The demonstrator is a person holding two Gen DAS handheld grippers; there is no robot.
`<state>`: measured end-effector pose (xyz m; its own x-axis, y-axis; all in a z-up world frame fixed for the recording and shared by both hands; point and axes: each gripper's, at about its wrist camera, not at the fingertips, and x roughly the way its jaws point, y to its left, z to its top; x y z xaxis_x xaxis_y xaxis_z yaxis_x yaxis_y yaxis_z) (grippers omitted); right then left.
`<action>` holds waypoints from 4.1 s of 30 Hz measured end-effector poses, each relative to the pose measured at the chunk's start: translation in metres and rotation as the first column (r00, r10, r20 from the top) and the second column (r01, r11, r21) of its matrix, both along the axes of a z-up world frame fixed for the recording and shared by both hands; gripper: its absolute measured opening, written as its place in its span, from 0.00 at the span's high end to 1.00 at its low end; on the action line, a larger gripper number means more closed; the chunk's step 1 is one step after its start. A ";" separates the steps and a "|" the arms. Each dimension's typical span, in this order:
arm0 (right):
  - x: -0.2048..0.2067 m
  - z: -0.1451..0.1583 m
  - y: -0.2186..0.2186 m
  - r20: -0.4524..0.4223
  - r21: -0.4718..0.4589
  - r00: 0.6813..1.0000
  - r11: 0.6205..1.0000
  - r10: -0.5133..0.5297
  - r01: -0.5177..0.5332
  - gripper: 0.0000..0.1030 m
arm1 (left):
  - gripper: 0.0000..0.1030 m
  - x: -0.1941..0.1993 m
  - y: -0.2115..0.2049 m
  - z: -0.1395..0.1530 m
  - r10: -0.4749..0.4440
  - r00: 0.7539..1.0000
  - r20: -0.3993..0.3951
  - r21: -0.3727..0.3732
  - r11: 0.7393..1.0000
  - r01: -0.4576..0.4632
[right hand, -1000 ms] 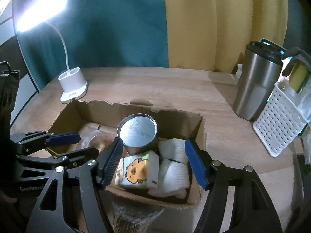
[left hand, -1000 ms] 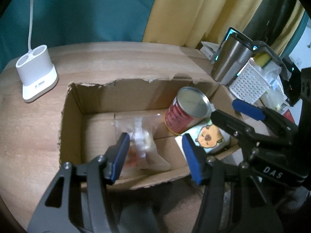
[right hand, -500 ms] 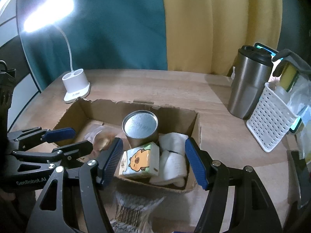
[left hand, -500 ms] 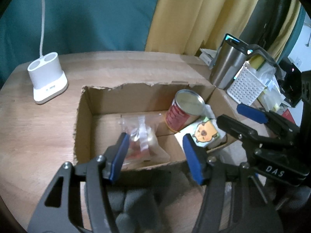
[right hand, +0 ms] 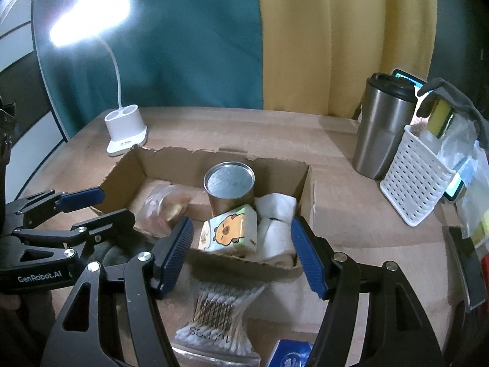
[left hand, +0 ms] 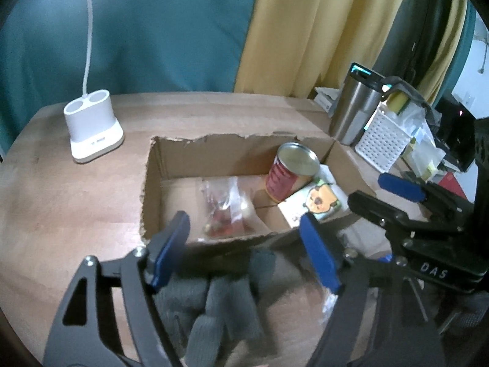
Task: Organize objects
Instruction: 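Move the left tool to the gray gloves while the right tool moves to the cotton swab bag, then grasp the gray knit gloves with the left tool while the right tool grasps the cotton swab bag, then lower the cotton swab bag into the box and open the right tool while the left tool holds the gloves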
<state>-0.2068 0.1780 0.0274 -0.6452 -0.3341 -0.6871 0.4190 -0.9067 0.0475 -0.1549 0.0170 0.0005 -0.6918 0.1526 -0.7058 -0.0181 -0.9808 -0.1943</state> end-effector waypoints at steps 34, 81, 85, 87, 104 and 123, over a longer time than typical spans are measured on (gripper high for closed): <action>0.047 -0.013 -0.003 0.026 0.022 1.000 1.000 0.013 -0.014 0.32 | 0.26 0.048 -0.007 -0.013 0.031 0.999 -0.010 -0.012 0.999 -0.031; 0.034 -0.067 -0.011 0.168 0.044 0.985 0.998 0.027 -0.035 0.32 | 0.14 0.023 -0.011 -0.074 0.050 0.993 0.105 -0.135 0.990 -0.035; 0.032 -0.069 -0.010 0.175 0.046 0.984 0.998 0.027 -0.036 0.33 | 0.14 0.023 -0.008 -0.075 0.034 0.995 0.093 -0.154 0.988 -0.020; 0.031 -0.070 -0.010 0.178 0.046 0.984 0.998 0.026 -0.035 0.33 | 0.15 0.023 -0.006 -0.075 0.023 0.995 0.092 -0.155 0.988 -0.009; 0.036 -0.064 -0.017 0.170 0.045 0.984 0.997 0.050 -0.058 0.53 | 0.30 0.032 -0.007 -0.063 -0.033 0.998 0.051 -0.109 0.993 0.038; 0.049 -0.033 -0.017 0.098 0.026 0.993 0.997 0.069 -0.072 0.53 | 0.30 0.050 -0.010 -0.022 -0.042 0.998 -0.039 -0.081 0.996 0.039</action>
